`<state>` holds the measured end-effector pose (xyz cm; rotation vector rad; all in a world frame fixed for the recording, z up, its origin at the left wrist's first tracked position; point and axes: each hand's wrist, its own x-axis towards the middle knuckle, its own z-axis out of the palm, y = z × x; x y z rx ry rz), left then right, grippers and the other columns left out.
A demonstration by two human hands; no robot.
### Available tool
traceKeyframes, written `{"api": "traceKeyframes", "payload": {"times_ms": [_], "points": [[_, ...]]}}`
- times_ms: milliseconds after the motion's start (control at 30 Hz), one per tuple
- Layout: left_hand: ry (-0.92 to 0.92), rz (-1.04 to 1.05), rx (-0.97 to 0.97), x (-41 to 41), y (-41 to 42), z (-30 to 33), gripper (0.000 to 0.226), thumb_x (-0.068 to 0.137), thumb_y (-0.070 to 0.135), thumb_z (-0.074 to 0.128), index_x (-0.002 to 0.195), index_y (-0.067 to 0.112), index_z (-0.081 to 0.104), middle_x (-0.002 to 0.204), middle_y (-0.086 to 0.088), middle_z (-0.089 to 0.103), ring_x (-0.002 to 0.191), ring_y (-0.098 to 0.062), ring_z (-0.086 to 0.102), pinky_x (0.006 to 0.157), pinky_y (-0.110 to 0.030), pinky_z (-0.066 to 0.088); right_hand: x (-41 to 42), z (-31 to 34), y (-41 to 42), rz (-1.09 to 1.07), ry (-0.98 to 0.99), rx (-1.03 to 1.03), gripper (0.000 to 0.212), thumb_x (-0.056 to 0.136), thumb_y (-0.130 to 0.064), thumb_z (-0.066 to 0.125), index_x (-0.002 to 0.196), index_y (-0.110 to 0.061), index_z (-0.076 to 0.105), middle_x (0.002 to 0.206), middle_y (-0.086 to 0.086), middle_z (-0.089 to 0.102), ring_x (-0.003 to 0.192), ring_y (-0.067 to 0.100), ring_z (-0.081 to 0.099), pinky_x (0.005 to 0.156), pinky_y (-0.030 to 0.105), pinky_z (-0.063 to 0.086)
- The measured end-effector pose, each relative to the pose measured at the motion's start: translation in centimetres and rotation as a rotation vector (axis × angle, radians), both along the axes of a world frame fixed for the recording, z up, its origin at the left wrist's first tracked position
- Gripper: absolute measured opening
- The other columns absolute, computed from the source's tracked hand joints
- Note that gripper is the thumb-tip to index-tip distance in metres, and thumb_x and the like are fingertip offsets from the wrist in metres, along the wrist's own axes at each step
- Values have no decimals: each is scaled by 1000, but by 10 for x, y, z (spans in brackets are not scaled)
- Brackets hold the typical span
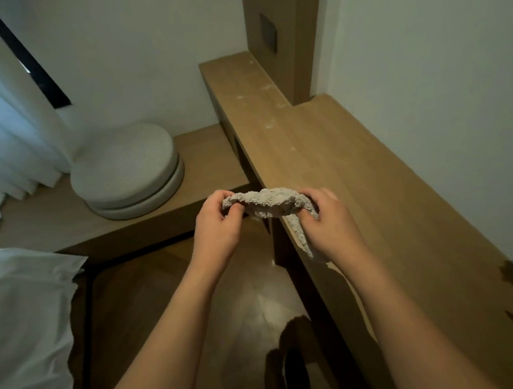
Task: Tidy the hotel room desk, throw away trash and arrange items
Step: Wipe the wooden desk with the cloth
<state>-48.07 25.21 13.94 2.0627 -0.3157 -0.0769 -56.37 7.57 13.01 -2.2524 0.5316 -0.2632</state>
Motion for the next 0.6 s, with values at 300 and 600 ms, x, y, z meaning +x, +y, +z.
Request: {"api": "traceKeyframes", "payload": {"times_ms": [300,600], "points": [[25,68,-108,122,-6,1,17,92,29,55,85,16,64,88,-10,63,79,-21,57,69,-39,45,133,3,-9,88,9,9,31,99,-24,54,129,-28,61,116,-15,55,101,1,48,83,21,35],[42,16,-185,294,9,12,19,97,22,55,80,13,56,71,3,56,66,-11,51,62,-36,42,302,7,11,144,31,30,32,98,-27,56,129,-34,57,122,-16,58,112,5,51,91,28,39]]}}
